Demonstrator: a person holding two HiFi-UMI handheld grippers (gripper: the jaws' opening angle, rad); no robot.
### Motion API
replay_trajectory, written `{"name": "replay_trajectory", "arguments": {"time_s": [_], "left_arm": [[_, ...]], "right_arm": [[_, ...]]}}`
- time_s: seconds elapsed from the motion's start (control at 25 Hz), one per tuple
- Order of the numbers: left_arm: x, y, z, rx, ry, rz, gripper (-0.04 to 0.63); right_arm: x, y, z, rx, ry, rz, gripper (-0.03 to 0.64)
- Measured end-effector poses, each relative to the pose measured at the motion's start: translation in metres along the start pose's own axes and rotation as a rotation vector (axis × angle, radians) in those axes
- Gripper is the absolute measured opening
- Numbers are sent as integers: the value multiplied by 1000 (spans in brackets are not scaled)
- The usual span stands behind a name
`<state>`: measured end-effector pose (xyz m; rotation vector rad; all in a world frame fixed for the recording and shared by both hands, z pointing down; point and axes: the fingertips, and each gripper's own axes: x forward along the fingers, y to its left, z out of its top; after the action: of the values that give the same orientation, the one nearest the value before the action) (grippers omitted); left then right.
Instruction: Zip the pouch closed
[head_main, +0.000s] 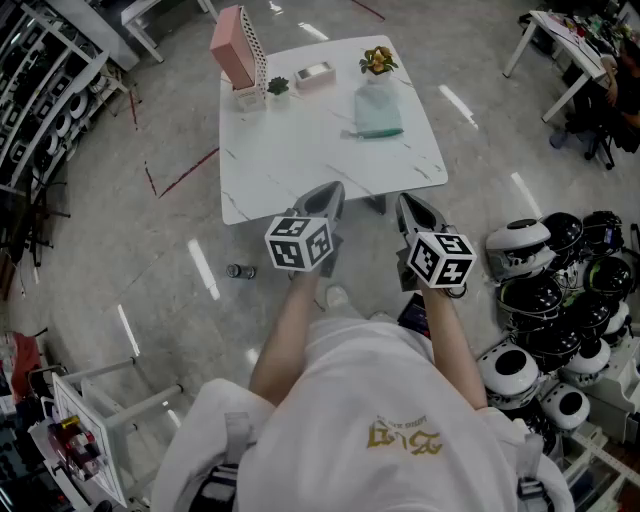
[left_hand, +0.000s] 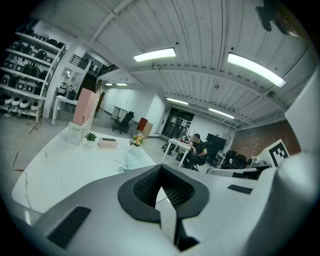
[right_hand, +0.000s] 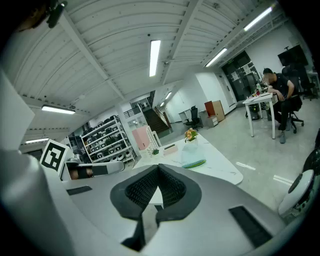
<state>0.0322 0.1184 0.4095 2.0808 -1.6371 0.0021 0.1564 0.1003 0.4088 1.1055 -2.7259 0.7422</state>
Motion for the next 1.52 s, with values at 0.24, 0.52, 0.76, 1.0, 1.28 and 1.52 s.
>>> {"name": "replay_trajectory", "arguments": {"time_s": [0.24,0.52,0.76,1.0,1.28,1.52], "left_arm": [[-17,-18,-2,18,-11,22,18],[-35,-29,0,27,-62,35,18],[-38,-34,-4,-17,-54,33,186],[-41,-19,-18,33,-5,65,164],[-8,25,-15,42,56,37,167],[54,75,-1,52,136,-49,169]], "right_arm": [[-22,7,2,-20,1,28,12],[-38,15,6,-66,-44,37,12],[-45,24,13,-67,-65,89,158],[-34,14,-8,-25,-29,69,155],[10,-2,-18,38,-12,4,153],[75,-18,-22,89,22,-92,153]]}}
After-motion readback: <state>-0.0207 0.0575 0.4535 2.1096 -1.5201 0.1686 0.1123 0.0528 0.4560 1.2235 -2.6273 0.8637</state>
